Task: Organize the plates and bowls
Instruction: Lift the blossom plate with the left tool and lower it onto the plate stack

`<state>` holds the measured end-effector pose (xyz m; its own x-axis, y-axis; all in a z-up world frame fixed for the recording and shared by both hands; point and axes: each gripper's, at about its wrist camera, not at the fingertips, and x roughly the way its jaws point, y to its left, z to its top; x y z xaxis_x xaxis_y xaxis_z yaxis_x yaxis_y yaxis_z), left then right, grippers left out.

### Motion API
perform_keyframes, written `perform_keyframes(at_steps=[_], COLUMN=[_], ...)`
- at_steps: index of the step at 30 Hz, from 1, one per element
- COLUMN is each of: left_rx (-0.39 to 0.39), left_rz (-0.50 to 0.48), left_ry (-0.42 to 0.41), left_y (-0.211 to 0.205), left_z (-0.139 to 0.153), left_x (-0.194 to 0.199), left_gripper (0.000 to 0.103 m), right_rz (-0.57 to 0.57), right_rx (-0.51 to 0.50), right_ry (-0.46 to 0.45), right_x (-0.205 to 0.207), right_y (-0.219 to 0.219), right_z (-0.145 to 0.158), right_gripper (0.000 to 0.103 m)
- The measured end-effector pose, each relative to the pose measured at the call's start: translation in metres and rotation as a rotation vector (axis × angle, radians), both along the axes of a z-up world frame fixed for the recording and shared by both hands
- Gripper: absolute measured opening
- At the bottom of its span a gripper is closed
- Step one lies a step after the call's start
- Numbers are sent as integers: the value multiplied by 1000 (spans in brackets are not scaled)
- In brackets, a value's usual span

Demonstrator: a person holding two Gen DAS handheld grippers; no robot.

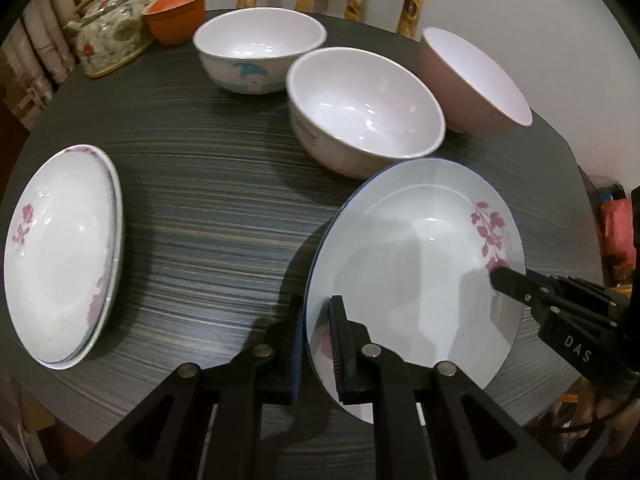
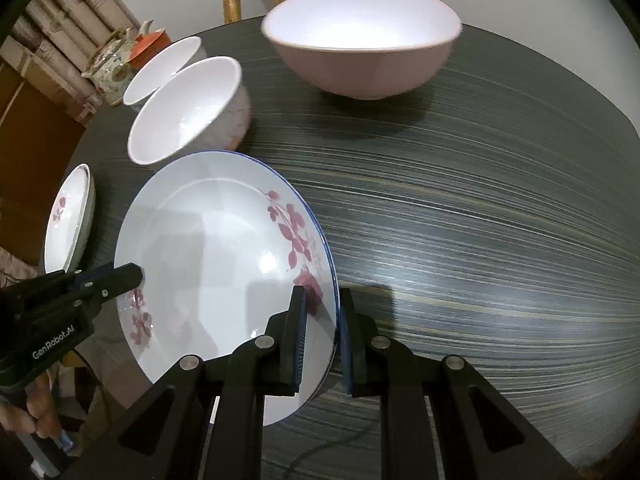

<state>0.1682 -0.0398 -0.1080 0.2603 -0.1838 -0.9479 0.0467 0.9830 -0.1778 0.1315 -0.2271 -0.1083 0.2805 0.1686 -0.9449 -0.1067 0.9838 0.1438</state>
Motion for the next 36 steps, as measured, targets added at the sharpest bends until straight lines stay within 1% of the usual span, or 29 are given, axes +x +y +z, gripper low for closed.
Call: perform_keyframes(at_steps=[10,14,15,16,17,24,25,31,33,36], left_rx=[-6,-9,-9,-10,-9,9,12,29,38,58], left_rz=[39,57,60,65,71,98,101,129,143,163], left_ry=[-14,-22,-24,-27,-30,-52,-56,-85,-93,-106], left_y=[36,60,66,78,73,105,99,117,129,159], left_z=[10,11,15,19,20,36,42,61,66,78], left_x=[-6,-12,-27,-31,-33,-40,-47,-50,-50,-54], left_gripper=[12,12,12,12,12,12,12,13,13,13], right_rz=[35,52,56,60,63,94,97,124,141,166], right_rx=[-13,-22,-23,-23,-24,-27,-27,-23,-25,-25], right_ry=[-11,-15,-15,-15,-16,-26,-27,-44,-54,-65], right_x=[-7,-11,-12,-12,-12,-10,-9,0,5,11], right_y=[41,55,58,62,65,97,100,128,141,164], right_z=[7,12,12,13,14,24,25,41,49,57], right_gripper=[15,15,15,15,15,15,15,15,15,15])
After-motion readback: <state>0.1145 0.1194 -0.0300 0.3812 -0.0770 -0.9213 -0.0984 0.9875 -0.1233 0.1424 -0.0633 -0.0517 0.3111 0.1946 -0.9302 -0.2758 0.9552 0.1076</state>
